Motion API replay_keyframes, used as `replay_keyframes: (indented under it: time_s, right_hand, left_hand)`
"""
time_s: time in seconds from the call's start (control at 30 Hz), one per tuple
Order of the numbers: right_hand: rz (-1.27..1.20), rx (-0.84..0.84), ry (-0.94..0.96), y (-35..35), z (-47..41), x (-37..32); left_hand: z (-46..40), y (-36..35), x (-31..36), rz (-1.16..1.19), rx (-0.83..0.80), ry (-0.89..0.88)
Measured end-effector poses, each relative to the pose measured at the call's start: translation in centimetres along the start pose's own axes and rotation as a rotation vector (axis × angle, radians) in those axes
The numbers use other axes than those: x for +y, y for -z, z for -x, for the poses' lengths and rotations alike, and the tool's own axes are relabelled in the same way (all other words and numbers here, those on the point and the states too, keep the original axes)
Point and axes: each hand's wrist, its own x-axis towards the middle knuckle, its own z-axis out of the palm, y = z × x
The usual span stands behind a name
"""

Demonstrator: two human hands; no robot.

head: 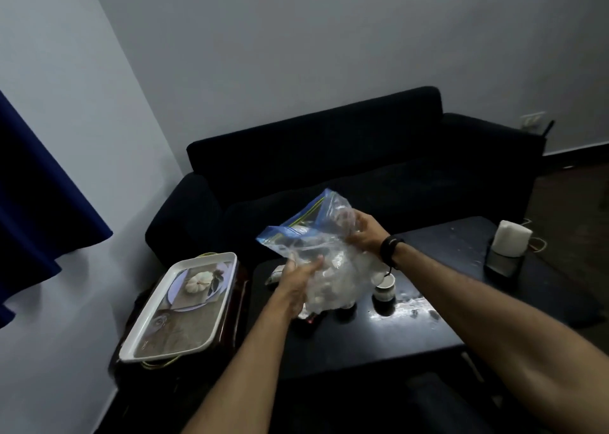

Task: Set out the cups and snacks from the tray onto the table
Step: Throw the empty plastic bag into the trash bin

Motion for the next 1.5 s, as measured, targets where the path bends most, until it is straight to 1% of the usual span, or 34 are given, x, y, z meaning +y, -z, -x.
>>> replay_keyframes:
  time_s: [0.1,0.17,0.2,0.27,0.33,0.4,0.43,0.47,0.5,0.57,0.6,0.67,0.73,0.8,0.87,0.9,0.93,1.03,1.1,1.13,1.17,1.27,1.3,1.33,1.4,1.5]
  right_hand:
    - [0.135,0.011,0.005,0.9,1.7,0.3]
    - [0.233,-0.003,0.027,1.5,2.7,0.5]
    - [0.203,-0.025,0.012,2.0,3.4,0.5]
    - [0.028,-0.128,-0.048,3.4,4.9,0.2]
    - [-0.107,-0.281,-0.089,5.1,6.1,0.1]
    - [-0.112,-0.39,-0.107,6.6,7.2,0.4]
    - [-0.078,-0.4,-0.097,7.2,7.7,0.7]
    - [-0.027,-0.375,-0.071,7.7,8.1,1.0]
    - [0.042,-0.308,-0.034,8.1,8.3,1.4]
    - [0.132,-0.123,0.026,9.2,8.6,2.4]
    - [0.1,-0.058,0.032,9.9,8.8,2.7]
    - [-0.044,0.005,-0.007,11.4,9.2,3.4]
    - [-0.126,0.017,-0.101,13.2,9.9,4.2]
    - [-0.104,-0.008,-0.189,14.8,10.9,5.2]
    - [-0.062,-0.031,-0.252,15.9,11.9,5.9]
    - [-0.047,0.002,-0.275,16.5,12.5,6.3]
    - [-0.056,0.047,-0.292,17.1,13.0,6.9]
    - [-0.107,0.225,-0.307,18.5,14.5,8.6]
    - [-0.092,0.36,-0.334,19.9,15.4,10.1]
    - [-0.106,0.385,-0.338,20.5,16.0,10.7]
    - [-0.1,0.36,-0.308,21.2,16.6,11.2]
    - [-0.043,0.163,-0.191,23.3,18.3,12.8]
    - [-0.005,0.14,-0.18,23.7,18.9,13.2]
    - [0.026,0.148,-0.175,24.0,19.4,13.5]
    - [0.108,0.235,-0.173,24.7,20.4,14.2]
    - [0.181,0.387,-0.266,26.3,22.3,15.7]
  left_hand:
    - [-0.3,-3.6,-0.2,0.006,0.036,-0.052]
    - [-0.3,-5.4,-0.1,0.064,0.045,-0.081]
    - [0.0,-6.2,0.2,0.125,0.054,-0.064]
    - [0.2,-7.4,0.5,0.255,0.073,0.0]
    - [0.0,-8.4,0.8,0.276,0.091,0.034]
    - [-0.1,-9.8,1.0,0.258,0.069,0.043]
    - [-0.2,-10.6,1.0,0.247,0.051,0.036]
    - [0.0,-11.5,1.0,0.254,0.026,0.043]
    - [0.2,-12.4,0.9,0.251,0.001,0.047]
    - [0.4,-14.3,0.6,0.142,-0.008,-0.004]
    - [0.4,-15.2,0.3,0.051,-0.011,-0.048]
    - [0.4,-16.5,-0.3,-0.057,-0.072,-0.13]
    - [0.4,-17.7,-1.1,-0.066,-0.217,-0.157]
    - [0.3,-18.8,-2.0,-0.1,-0.41,-0.174]
    - [0.3,-19.9,-3.0,-0.274,-0.567,-0.171]
    - [0.2,-20.7,-3.5,-0.363,-0.627,-0.176]
    - [0.0,-21.6,-4.1,-0.421,-0.651,-0.187]
    - [-0.3,-24.1,-5.6,-0.44,-0.587,-0.221]
    - [-0.5,-25.7,-6.6,-0.406,-0.545,-0.19]
    - [-0.6,-26.4,-7.1,-0.398,-0.533,-0.157]
    - [-0.6,-27.0,-7.6,-0.398,-0.533,-0.124]
    - [-0.5,-28.9,-9.4,-0.399,-0.575,-0.037]
    - [-0.5,-29.5,-10.2,-0.396,-0.574,-0.019]
    - [-0.4,-30.1,-10.9,-0.385,-0.566,-0.008]
    - [-0.1,-31.8,-12.5,-0.365,-0.544,0.005]
    - [0.1,-34.3,-15.0,-0.425,-0.478,0.008]
